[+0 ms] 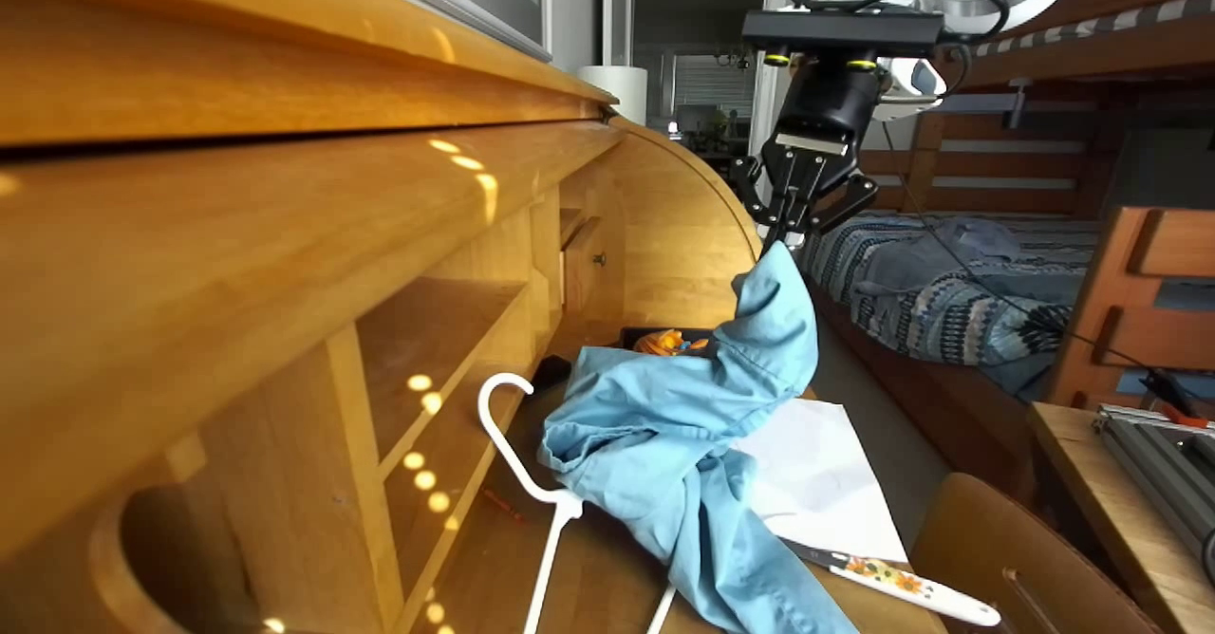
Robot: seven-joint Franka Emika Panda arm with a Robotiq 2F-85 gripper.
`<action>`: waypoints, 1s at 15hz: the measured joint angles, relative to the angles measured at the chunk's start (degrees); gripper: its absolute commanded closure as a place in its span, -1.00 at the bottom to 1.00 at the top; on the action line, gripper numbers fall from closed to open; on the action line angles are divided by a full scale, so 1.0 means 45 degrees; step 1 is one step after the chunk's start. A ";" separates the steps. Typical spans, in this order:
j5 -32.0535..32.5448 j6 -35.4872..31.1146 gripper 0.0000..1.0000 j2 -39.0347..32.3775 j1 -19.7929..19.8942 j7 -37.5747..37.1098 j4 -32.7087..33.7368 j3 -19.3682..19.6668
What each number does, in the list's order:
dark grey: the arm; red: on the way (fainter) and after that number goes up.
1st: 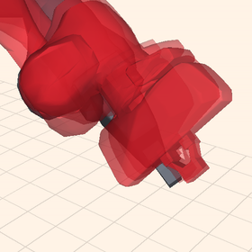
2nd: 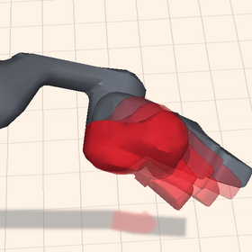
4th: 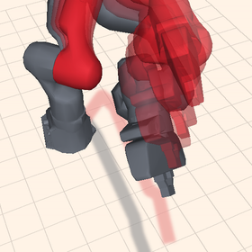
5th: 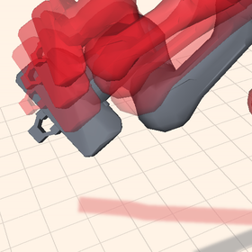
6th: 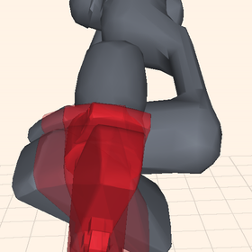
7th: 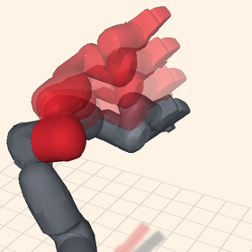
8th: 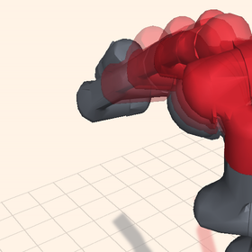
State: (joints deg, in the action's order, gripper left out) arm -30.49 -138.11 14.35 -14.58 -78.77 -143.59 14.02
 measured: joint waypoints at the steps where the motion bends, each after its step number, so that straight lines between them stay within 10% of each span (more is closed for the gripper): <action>1: -0.0027 -0.0002 0.98 -0.0096 0.0491 0.0114 0.0064 -0.0346; 15: -0.1292 -0.2642 0.98 0.5863 0.5020 0.1337 -0.2109 -0.1468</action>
State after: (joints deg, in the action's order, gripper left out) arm -36.30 -150.00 40.74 8.01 -72.75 -153.08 7.41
